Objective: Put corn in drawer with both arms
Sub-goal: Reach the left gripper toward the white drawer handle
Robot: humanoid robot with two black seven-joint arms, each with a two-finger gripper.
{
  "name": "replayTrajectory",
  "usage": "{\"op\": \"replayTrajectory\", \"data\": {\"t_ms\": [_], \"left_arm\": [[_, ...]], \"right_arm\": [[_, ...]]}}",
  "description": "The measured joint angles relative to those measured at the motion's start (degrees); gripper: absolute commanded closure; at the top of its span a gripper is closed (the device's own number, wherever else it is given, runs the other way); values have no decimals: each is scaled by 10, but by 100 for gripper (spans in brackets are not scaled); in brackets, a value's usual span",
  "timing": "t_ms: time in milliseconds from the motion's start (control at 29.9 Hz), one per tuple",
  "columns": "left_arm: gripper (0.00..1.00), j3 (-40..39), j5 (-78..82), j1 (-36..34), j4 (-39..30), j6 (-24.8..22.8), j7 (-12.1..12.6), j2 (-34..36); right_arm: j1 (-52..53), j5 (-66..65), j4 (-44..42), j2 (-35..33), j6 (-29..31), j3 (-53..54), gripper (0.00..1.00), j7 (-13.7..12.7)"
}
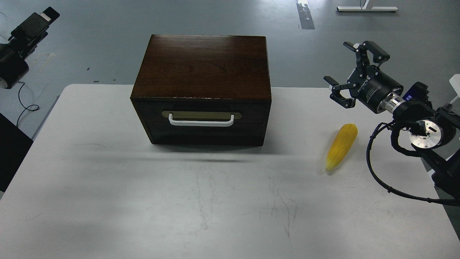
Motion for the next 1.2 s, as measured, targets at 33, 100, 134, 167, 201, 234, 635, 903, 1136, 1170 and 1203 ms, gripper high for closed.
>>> {"op": "replayTrajectory", "data": {"t_ms": [33, 100, 134, 167, 201, 234, 635, 903, 1136, 1170, 1203], "left_arm": [[2, 0, 7, -6, -16, 3, 0, 10], [2, 0, 15, -14, -59, 5, 0, 31], [2, -1, 19, -16, -84, 5, 0, 41], [2, -1, 27, -17, -113, 6, 0, 51], [2, -1, 41, -18, -144, 9, 0, 59], [2, -1, 60, -18, -170, 14, 0, 65], [2, 4, 400, -19, -249, 116, 0, 5], [2, 38, 591, -23, -270, 141, 0, -41], [2, 192, 648, -100, -286, 137, 0, -48], [2, 205, 650, -110, -285, 137, 0, -51], [2, 212, 651, -115, -284, 136, 0, -55]], "right_arm": [[0, 0, 0, 0, 0, 0, 0, 1], [0, 0, 0, 0, -1, 0, 0, 1], [0, 0, 0, 0, -1, 0, 0, 1], [-1, 0, -1, 0, -2, 0, 0, 1], [-1, 0, -1, 0, -2, 0, 0, 1], [-1, 0, -1, -1, -2, 0, 0, 1], [-4, 0, 0, -12, -2, 2, 0, 2], [-4, 0, -1, -12, -4, 3, 0, 2], [-4, 0, -3, -12, -5, 3, 0, 2], [-4, 0, -4, -11, -5, 3, 0, 2], [-4, 0, -4, -11, -5, 3, 0, 2]]}}
